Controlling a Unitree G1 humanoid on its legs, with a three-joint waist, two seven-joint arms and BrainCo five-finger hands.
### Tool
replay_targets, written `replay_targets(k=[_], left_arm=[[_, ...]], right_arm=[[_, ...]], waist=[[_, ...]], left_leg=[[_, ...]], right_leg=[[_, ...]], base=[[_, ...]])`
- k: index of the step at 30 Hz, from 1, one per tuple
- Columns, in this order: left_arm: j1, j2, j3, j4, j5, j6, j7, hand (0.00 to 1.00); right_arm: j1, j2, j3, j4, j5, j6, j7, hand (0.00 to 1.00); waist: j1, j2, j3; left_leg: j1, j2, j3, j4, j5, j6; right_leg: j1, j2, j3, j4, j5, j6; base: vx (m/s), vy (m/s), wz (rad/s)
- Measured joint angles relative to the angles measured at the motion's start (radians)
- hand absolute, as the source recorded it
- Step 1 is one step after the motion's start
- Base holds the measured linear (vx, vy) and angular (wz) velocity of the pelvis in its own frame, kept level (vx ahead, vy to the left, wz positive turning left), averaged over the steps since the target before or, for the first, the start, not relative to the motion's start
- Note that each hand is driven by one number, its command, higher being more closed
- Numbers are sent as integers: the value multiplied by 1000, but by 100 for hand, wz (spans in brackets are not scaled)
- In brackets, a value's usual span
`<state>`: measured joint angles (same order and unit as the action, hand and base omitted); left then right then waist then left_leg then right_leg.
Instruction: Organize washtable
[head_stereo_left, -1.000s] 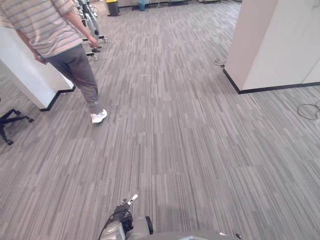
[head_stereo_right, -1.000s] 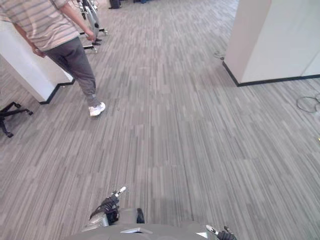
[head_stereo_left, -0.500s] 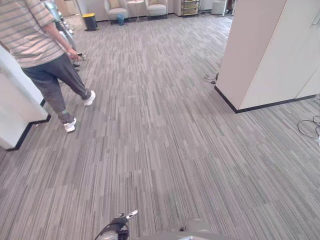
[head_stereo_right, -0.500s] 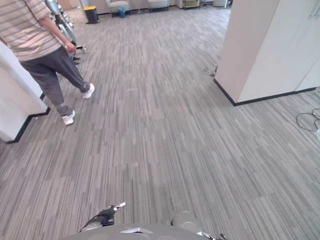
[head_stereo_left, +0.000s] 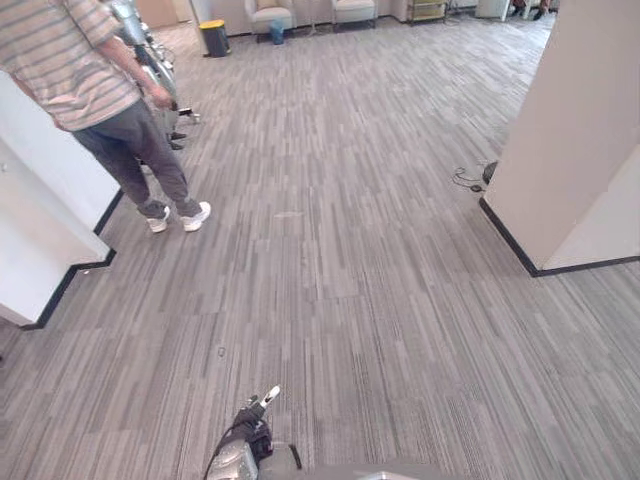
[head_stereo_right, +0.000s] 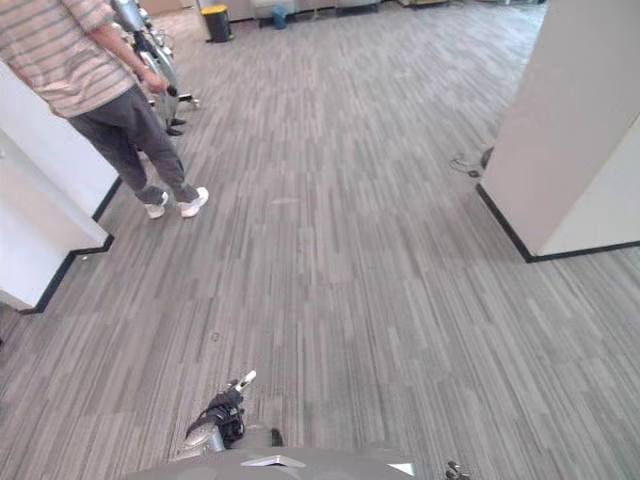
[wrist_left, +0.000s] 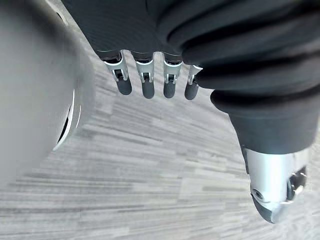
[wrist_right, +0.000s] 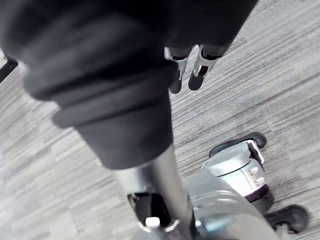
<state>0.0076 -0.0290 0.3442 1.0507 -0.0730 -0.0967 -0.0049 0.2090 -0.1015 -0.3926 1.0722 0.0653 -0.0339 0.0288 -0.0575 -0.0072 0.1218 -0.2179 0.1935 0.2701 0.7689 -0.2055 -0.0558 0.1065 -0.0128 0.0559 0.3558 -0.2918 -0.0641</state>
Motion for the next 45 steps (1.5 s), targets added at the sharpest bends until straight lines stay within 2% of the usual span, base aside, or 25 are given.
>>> replay_targets(k=[1, 2, 3, 4, 6, 7, 12, 14, 18, 21, 25, 30, 33, 34, 35, 36, 37, 38, 39, 40, 41, 42, 43, 44, 45], left_arm=[[0, -4, 11, 1, -1, 0, 2, 0], [1, -14, 20, 7, -2, 1, 10, 0], [7, -26, 19, 10, -4, 3, 16, 0], [16, -24, 16, 12, -12, 5, 17, 0], [7, -20, -12, 27, -20, 5, 14, 0], [-36, 52, -376, 167, -16, 5, -5, 0], [-38, 52, -375, 167, -16, 5, -5, 0], [-40, 52, -371, 167, -13, 6, -5, 0], [-43, 68, -376, 189, 24, 7, -9, 0], [-50, 102, -386, 195, 61, 7, -14, 0], [-48, 136, -422, 194, 88, 7, -22, 0], [-45, 155, -426, 189, 98, 6, -23, 0], [-45, 157, -420, 162, 98, 5, -17, 0], [-51, 156, -420, 157, 97, 5, -15, 0], [-54, 155, -420, 144, 97, 4, -15, 0], [-54, 153, -420, 132, 97, 3, -14, 0], [-55, 148, -418, 118, 90, -2, -11, 0], [-55, 143, -408, 110, 87, -2, -9, 0], [-48, 144, -379, 97, 80, 1, -6, 0], [-44, 145, -373, 90, 80, 5, -6, 0], [-50, 135, -371, 72, 78, 7, -5, 0], [-44, 132, -366, 66, 79, 7, -4, 0], [-39, 129, -347, 64, 79, 10, -3, 0], [-36, 124, -325, 60, 79, 12, 0, 0], [-35, 115, -308, 53, 79, 14, 3, 0]], right_arm=[[-3, 2, -19, -5, 12, -2, -2, 0], [-3, 0, -32, -9, 31, -6, -3, 0], [2, -4, -11, -31, 33, -9, -7, 0], [4, -2, 8, -41, 33, -8, -7, 0], [0, 40, 29, -38, 33, -8, -3, 0], [-28, -15, 24, 117, 33, -8, 16, 0], [-27, -14, 18, 117, 33, -8, 16, 0], [-26, -5, -16, 116, 33, -9, 15, 0], [-22, 20, -69, 115, 33, -8, 12, 0], [-20, 59, -116, 116, 33, -7, 11, 0], [-15, 75, -156, 116, 33, -7, 3, 0], [-39, 68, -155, 116, 32, -7, 1, 0], [-73, 65, -168, 116, 32, -7, -1, 0], [-85, 65, -188, 115, 32, -7, -2, 0], [-93, 68, -216, 115, 32, -7, -7, 0], [-93, 64, -236, 114, 32, -7, -8, 0], [-96, 52, -253, 112, 32, -8, -8, 0], [-96, 41, -246, 106, 32, -7, -7, 0], [-96, 43, -239, 102, 32, -6, -7, 0], [-94, 45, -232, 97, 32, -6, -7, 0], [-85, 50, -177, 70, 32, -7, -7, 0], [-83, 53, -154, 63, 32, -9, -7, 0], [-83, 59, -128, 52, 32, -11, -6, 0], [-82, 72, -111, 30, 32, -12, -5, 0], [-81, 82, -112, 19, 34, -21, -4, 0]], waist=[[2, -1, 0], [5, 8, -5], [13, 39, -19], [13, 39, -31], [1, -3, -66], [-18, -15, -78], [-21, -13, -77], [-27, -11, -77], [-52, -4, -73], [-74, -21, -45], [-70, -34, -41], [-54, -34, -27], [-40, -42, -19], [-39, -53, -12], [-38, -64, -7], [-39, -68, -5], [-23, -46, -1], [-12, -42, 3], [-5, -35, 3], [-5, -38, 3], [-5, -27, 14], [0, -28, 16], [10, -31, 17], [15, -34, 18], [12, -35, 21]], left_leg=[[15, -9, 15, -128, 6, 2], [35, -24, 4, -311, 67, 13], [28, -20, -10, -420, 233, 34], [27, -16, 11, -413, 213, 28], [58, -63, 49, -471, 189, 30], [273, -137, -35, -853, 252, -40], [275, -135, -28, -853, 251, -40], [278, -127, 5, -854, 249, -41], [276, -102, 54, -861, 249, -42], [276, -90, 73, -862, 250, -43], [258, -89, 64, -873, 255, -44], [221, -101, 29, -873, 274, -34], [160, -121, -1, -868, 283, -21], [142, -143, -19, -849, 274, -2], [96, -175, -21, -778, 239, 38], [74, -189, -9, -725, 206, 56], [25, -196, -14, -620, 146, 62], [-3, -197, -33, -548, 103, 75], [-1, -211, -63, -485, 54, 102], [2, -224, -92, -468, 37, 114], [39, -242, -158, -465, 8, 147], [53, -248, -175, -465, 4, 152], [74, -260, -195, -470, -1, 156], [103, -275, -219, -485, -21, 152], [139, -284, -223, -505, -48, 167]], right_leg=[[3, -6, 17, 8, -7, 18], [3, -5, 49, 29, -20, 40], [3, 14, 94, 53, -46, 70], [11, 19, 122, 63, -72, 80], [-1, -34, 161, 58, -68, 90], [-140, -28, 229, -29, -21, 102], [-140, -26, 238, -31, -20, 102], [-142, -23, 262, -47, -7, 103], [-132, -9, 296, -115, 49, 109], [-124, -3, 318, -146, 76, 111], [-124, -7, 313, -164, 89, 116], [-148, -17, 277, -167, 90, 119], [-183, -42, 232, -171, 84, 144], [-188, -69, 195, -169, 71, 164], [-178, -115, 147, -166, 60, 196], [-170, -136, 125, -158, 57, 211], [-179, -136, 119, -77, 55, 215], [-201, -127, 124, 18, 57, 217], [-238, -116, 126, 200, 69, 202], [-269, -109, 125, 303, 101, 152], [-363, -81, 130, 527, 220, 70], [-391, -63, 142, 587, 198, 73], [-433, -38, 155, 644, 145, 80], [-491, -14, 147, 670, 98, 98], [-544, 8, 131, 661, 66, 117]], base=[[-200, 18, -77], [-99, 83, -91], [45, 134, -94], [256, 159, -64], [341, 103, -20], [141, 47, -8], [2, -1, -3], [3, 9, -29], [4, 11, -38], [-37, 15, -19], [-52, 25, 2], [-42, 25, 23], [6, 62, 38], [106, 145, 101], [160, 160, 120], [164, 220, 128], [157, 247, 108], [152, 361, 126], [96, 324, 112], [49, 376, 153], [10, 294, 123], [52, 309, 112], [192, 226, 65], [358, 204, 68], [387, 139, 56]])
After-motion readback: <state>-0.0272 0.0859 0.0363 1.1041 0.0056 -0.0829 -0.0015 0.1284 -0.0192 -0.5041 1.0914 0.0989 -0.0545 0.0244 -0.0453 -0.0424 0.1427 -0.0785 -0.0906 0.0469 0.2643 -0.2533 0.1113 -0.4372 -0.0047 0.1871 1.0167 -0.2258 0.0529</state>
